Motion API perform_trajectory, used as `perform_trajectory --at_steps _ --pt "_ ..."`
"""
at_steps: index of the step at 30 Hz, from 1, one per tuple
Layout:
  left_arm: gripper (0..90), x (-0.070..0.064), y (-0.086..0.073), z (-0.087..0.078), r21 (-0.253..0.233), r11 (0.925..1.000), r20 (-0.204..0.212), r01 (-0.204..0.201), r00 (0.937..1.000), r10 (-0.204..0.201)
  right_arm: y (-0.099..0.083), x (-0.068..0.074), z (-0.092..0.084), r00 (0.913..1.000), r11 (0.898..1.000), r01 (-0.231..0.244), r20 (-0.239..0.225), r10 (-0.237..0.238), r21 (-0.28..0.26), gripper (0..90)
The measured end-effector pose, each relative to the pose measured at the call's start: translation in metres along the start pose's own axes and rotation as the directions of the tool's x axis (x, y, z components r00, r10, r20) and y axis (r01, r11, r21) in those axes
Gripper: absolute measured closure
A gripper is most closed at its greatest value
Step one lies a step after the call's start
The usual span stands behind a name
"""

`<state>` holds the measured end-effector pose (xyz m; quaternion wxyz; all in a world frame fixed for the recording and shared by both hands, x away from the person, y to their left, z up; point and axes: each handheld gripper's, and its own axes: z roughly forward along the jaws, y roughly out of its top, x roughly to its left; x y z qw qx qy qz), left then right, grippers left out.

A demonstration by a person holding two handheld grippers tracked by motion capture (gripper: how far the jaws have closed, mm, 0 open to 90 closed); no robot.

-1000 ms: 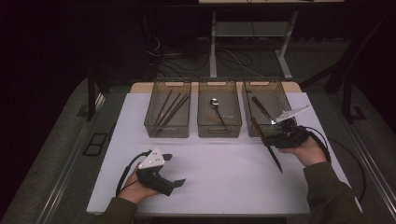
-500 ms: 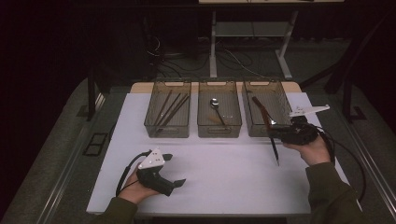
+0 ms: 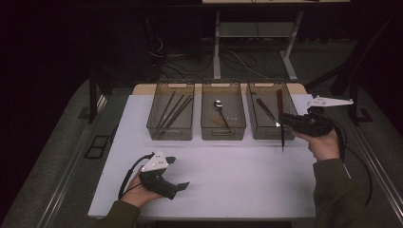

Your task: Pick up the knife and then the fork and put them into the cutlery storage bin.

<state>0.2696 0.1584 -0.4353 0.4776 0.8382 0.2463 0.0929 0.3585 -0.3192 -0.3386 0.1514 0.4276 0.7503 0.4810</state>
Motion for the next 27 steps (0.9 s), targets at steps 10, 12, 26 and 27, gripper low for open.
perform_trajectory --at_steps 10,12,26,27 --pt "0.0 0.0 0.0 -0.001 0.002 1.0 0.004 -0.006 1.0 0.006 0.045 -0.006 0.004 0.9959 0.998 0.007 0.091 -0.001 -0.06 76.7" --pt "0.0 -0.001 0.001 -0.001 0.0 1.0 0.004 -0.006 1.0 0.006 0.052 -0.009 0.007 0.9931 0.998 0.009 0.118 0.0 -0.07 76.7" --pt "0.0 -0.001 0.001 -0.001 -0.007 0.9999 0.015 -0.012 0.9998 0.012 0.068 -0.035 0.051 0.9718 0.999 -0.042 0.231 0.048 -0.029 76.7" --pt "0.0 -0.001 0.001 -0.001 -0.009 0.9999 0.015 -0.011 0.9998 0.011 0.066 -0.036 0.055 0.97 0.999 -0.047 0.238 0.05 -0.017 76.7"
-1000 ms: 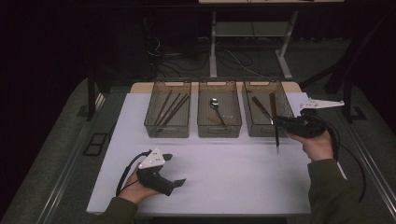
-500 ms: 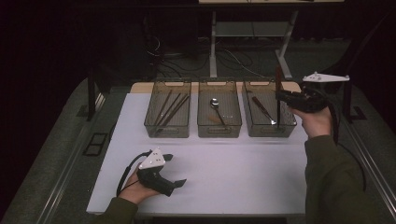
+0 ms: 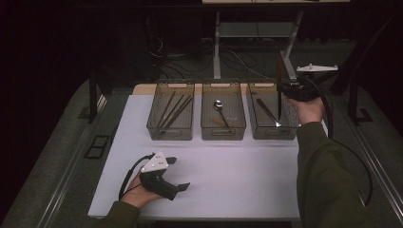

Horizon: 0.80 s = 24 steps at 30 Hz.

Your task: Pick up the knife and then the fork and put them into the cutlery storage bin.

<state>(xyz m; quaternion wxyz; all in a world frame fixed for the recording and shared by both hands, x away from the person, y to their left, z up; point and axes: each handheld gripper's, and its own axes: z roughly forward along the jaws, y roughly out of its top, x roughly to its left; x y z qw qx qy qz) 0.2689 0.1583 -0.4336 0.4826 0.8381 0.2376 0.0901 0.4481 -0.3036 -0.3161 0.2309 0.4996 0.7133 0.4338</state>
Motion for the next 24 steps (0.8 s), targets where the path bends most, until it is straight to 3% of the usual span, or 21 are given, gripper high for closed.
perform_trajectory --at_steps 9,16,21,23,24 --pt "0.0 0.0 0.001 -0.001 0.002 1.0 0.002 0.0 1.0 0.0 -0.011 0.002 0.026 0.9998 0.996 -0.014 0.012 0.013 0.088 76.7" --pt "0.0 -0.001 0.001 -0.001 -0.004 1.0 0.003 0.002 1.0 -0.002 -0.017 0.005 0.042 0.9996 0.985 -0.012 0.028 0.007 0.17 76.6" --pt "0.0 0.0 0.001 -0.001 -0.001 1.0 0.006 0.0 1.0 0.0 -0.023 0.004 0.055 0.9987 0.97 -0.031 0.048 0.02 0.242 76.5" --pt "0.0 0.0 0.001 -0.001 -0.001 1.0 0.006 0.001 1.0 -0.001 -0.027 0.002 0.061 0.9973 0.953 -0.071 0.038 0.063 0.295 74.6" --pt "0.0 0.0 0.001 -0.001 -0.003 1.0 0.006 0.001 1.0 -0.001 -0.029 0.001 0.063 0.9961 0.948 -0.083 0.054 0.07 0.307 63.8"
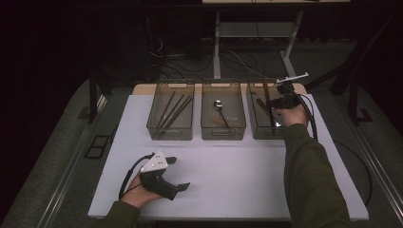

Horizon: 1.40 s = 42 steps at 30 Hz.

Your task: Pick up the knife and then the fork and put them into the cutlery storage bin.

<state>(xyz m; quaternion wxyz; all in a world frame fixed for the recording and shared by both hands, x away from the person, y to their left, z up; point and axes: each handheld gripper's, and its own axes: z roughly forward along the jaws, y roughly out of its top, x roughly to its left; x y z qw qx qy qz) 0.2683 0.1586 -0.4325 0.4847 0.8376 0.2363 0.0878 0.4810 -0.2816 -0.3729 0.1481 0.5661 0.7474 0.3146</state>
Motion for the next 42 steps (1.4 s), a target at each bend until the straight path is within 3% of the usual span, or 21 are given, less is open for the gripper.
perform_trajectory --at_steps 1,4,6,12,18,27,36,42 --pt "0.0 0.0 0.0 0.0 0.0 1.0 0.0 0.0 1.0 0.0 -0.001 -0.002 0.001 0.9999 1.0 -0.01 0.004 0.01 -0.01 56.3" --pt "0.0 0.0 0.0 0.0 0.001 1.0 0.001 0.0 1.0 0.0 -0.002 -0.004 -0.002 0.9997 0.999 -0.019 -0.018 0.018 -0.04 47.6" --pt "0.0 0.0 0.0 0.0 0.002 1.0 0.001 0.0 1.0 0.0 -0.002 -0.004 -0.005 0.9997 0.997 0.001 -0.026 -0.003 -0.075 43.7" --pt "0.0 0.001 0.0 0.001 0.0 1.0 -0.001 0.001 1.0 -0.001 -0.008 -0.005 -0.018 0.9976 0.988 -0.023 -0.068 0.013 -0.151 36.1" --pt "0.0 0.002 0.0 0.001 0.002 1.0 -0.002 0.008 1.0 -0.008 -0.024 -0.004 -0.034 0.9927 0.979 0.01 -0.115 -0.034 -0.203 27.0" --pt "0.0 0.003 0.0 0.002 -0.004 0.9998 -0.007 0.017 0.9998 -0.017 -0.062 0.007 -0.055 0.9797 0.967 0.106 -0.142 -0.142 -0.23 19.8" --pt "0.0 0.002 -0.001 0.0 -0.002 0.9998 -0.007 0.019 0.9998 -0.019 -0.116 0.023 -0.071 0.9619 0.956 0.125 -0.204 -0.182 -0.264 18.0" --pt "0.0 0.003 0.0 -0.001 0.008 0.9999 -0.008 0.011 0.9999 -0.011 -0.146 0.034 -0.079 0.9545 0.945 0.145 -0.21 -0.212 -0.292 16.9"
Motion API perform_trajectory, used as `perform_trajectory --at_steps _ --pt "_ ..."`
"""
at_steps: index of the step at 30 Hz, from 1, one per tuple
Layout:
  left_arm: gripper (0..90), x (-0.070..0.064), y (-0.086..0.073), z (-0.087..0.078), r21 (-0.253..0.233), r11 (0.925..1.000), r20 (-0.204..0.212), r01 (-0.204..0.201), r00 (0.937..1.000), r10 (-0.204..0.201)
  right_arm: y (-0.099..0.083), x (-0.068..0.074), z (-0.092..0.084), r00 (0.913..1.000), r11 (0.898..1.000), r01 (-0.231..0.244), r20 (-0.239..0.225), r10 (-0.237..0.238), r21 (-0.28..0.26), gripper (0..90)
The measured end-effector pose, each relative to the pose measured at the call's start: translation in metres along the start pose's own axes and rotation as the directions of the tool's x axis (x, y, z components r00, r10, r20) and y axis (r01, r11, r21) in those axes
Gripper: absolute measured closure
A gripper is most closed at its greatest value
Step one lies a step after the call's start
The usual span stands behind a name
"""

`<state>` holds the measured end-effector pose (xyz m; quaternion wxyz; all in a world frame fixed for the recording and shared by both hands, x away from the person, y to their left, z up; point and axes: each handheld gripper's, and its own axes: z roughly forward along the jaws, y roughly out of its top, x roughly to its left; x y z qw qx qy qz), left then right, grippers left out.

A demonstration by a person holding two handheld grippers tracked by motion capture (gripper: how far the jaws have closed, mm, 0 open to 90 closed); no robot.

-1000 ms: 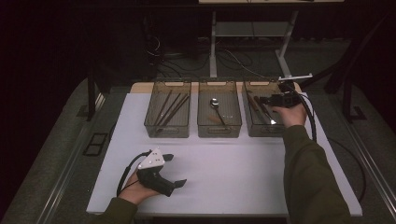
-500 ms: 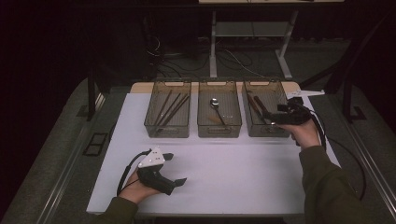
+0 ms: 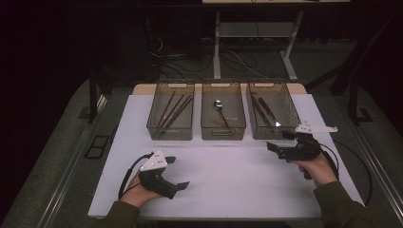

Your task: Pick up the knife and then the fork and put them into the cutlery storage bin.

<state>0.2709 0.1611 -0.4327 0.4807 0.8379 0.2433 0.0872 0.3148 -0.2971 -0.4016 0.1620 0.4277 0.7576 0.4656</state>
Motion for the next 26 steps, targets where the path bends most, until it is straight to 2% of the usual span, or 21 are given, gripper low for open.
perform_trajectory --at_steps 6,7,10,16,19,26 --pt "0.0 0.0 0.0 0.0 -0.001 1.0 -0.002 0.0 1.0 0.0 -0.028 0.012 -0.006 0.9986 1.0 0.022 -0.049 -0.022 0.003 15.5" --pt "0.0 0.0 0.0 0.0 -0.001 1.0 -0.002 0.0 1.0 0.0 -0.032 0.014 -0.007 0.9986 1.0 0.021 -0.05 -0.02 0.006 12.9" --pt "0.0 0.0 0.0 0.0 0.002 1.0 -0.003 -0.001 1.0 0.001 -0.042 0.018 -0.008 0.9975 0.999 0.042 -0.058 -0.04 0.031 13.0" --pt "0.0 0.0 -0.001 0.001 0.005 1.0 0.0 -0.002 1.0 0.002 -0.057 0.026 -0.01 0.9972 0.997 0.042 -0.064 -0.038 0.063 13.0" --pt "0.0 0.0 0.0 0.001 0.011 0.9999 0.001 -0.004 1.0 0.004 -0.062 0.03 -0.01 0.9961 0.995 0.052 -0.076 -0.046 0.083 13.0" --pt "0.0 0.0 -0.001 0.001 0.014 0.9999 -0.001 -0.005 1.0 0.005 -0.063 0.03 -0.008 0.9954 0.994 0.069 -0.073 -0.063 0.086 13.0"
